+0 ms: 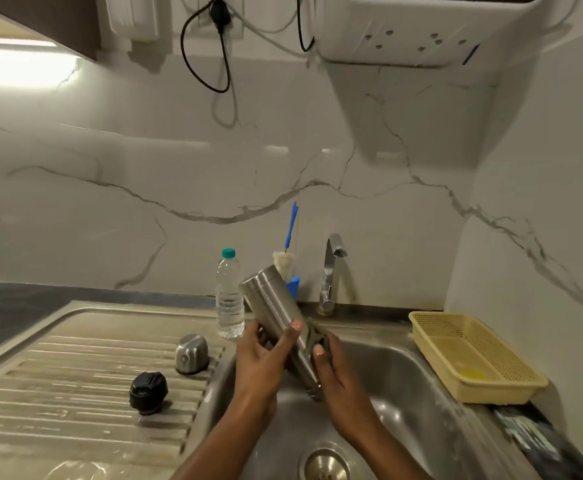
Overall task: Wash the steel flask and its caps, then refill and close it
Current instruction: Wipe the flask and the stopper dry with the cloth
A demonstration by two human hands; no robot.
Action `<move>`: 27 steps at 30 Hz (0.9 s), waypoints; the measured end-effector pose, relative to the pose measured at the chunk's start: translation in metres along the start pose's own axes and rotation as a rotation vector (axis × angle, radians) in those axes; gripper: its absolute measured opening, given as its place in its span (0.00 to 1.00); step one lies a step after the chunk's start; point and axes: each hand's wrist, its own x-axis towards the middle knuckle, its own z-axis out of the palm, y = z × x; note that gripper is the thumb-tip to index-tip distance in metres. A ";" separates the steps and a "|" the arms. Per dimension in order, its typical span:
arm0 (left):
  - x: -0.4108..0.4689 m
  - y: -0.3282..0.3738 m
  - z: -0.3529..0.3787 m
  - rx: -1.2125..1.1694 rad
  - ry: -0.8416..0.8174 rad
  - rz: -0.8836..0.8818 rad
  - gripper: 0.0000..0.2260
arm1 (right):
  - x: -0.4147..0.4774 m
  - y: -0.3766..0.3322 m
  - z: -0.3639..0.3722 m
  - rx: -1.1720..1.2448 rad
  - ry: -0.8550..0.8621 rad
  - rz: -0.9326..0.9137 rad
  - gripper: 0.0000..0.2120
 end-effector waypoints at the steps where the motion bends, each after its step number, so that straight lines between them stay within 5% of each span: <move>1: 0.002 -0.001 -0.001 -0.029 0.029 -0.025 0.23 | -0.001 0.002 0.002 -0.046 0.003 -0.007 0.19; 7: 0.006 -0.008 -0.006 -0.188 0.106 -0.151 0.16 | -0.012 -0.009 0.007 -0.539 -0.078 -0.328 0.26; 14: 0.010 -0.006 -0.008 -0.221 0.119 -0.094 0.24 | -0.003 0.004 -0.002 -0.198 0.009 -0.095 0.22; 22: 0.011 -0.011 -0.013 -0.335 0.173 -0.175 0.19 | -0.009 -0.002 -0.002 -0.666 -0.100 -0.444 0.28; 24: 0.008 -0.009 -0.011 -0.336 0.137 -0.178 0.20 | -0.008 -0.004 -0.006 -0.610 -0.073 -0.459 0.27; 27: 0.001 -0.004 -0.005 -0.273 0.065 -0.125 0.20 | -0.006 -0.008 -0.011 -0.157 -0.032 -0.165 0.19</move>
